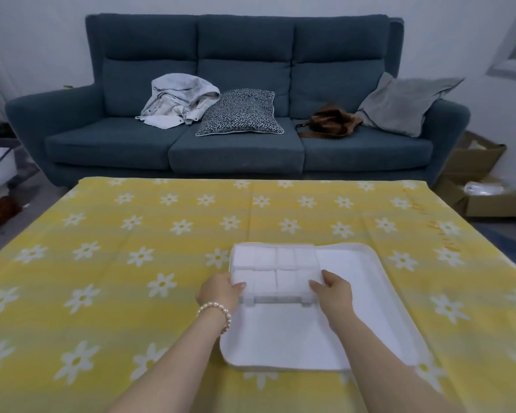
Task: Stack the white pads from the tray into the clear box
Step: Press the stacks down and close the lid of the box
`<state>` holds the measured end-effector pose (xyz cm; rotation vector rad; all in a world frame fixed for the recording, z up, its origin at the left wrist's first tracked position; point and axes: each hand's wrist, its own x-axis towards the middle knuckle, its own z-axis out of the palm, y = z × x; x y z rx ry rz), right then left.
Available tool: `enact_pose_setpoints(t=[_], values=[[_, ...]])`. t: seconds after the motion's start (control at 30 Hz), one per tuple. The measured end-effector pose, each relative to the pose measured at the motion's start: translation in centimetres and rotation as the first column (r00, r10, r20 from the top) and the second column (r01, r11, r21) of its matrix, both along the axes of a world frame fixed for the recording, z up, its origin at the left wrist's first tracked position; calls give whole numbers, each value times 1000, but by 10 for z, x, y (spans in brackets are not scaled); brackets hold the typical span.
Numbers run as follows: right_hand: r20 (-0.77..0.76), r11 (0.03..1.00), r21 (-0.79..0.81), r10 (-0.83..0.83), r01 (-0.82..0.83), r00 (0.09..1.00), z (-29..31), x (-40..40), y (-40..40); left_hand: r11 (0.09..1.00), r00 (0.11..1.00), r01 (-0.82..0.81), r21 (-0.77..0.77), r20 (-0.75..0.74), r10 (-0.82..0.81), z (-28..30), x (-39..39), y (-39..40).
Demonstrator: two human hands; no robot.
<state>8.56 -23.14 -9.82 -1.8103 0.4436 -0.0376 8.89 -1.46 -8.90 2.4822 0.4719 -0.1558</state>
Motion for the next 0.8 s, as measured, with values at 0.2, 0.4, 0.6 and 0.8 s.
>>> enact_pose_setpoints(t=[0.2,0.4,0.6,0.8], values=[[-87,948,-301,83,-105,993,0,5,3,984,994,-1,177,109,-19,-2,-4,-4],[81,385,-919,392,-83,916,1,-17,7,863,912,225,452,215,-350,-7,-13,-6],[-249,150,-926,444,-345,861,-4,-46,12,726,848,476,496,-40,-529,-13,-55,-30],[-487,171,-779,443,-604,753,8,-47,8,677,821,567,468,-261,-507,0,-58,-29]])
